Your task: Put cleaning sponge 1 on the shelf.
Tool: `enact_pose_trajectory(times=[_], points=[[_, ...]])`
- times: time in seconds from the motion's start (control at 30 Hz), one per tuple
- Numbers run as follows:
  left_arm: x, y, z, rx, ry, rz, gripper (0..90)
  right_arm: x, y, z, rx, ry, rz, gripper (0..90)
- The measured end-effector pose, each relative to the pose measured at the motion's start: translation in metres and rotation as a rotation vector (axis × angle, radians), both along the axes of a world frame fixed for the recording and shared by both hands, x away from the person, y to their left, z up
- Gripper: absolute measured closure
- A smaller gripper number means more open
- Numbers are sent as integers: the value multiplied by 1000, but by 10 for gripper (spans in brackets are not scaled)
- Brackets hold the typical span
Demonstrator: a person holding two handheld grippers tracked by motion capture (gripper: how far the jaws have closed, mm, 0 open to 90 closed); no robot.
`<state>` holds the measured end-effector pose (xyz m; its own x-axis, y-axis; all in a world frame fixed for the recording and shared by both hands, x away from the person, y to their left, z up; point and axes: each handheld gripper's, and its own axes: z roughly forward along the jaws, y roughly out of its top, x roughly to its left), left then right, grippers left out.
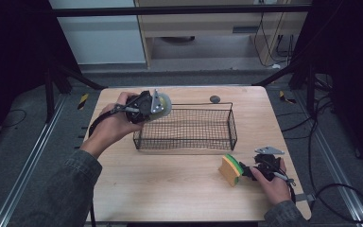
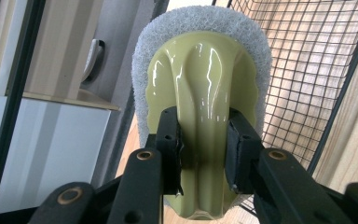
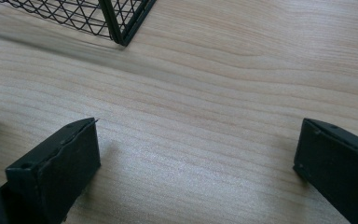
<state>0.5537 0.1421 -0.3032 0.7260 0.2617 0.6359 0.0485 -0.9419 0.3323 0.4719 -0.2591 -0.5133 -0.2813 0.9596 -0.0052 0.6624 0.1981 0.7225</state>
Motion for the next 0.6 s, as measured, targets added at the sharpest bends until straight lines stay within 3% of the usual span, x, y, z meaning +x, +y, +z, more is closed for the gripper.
enact_pose_trajectory(times=[0.2, 0.6], points=[[2, -3, -2, 8, 9, 2, 700, 0, 0, 0, -1, 0, 1, 4], [7, -7, -22, 54, 59, 5, 700, 1, 0, 0, 2, 0, -1, 4]])
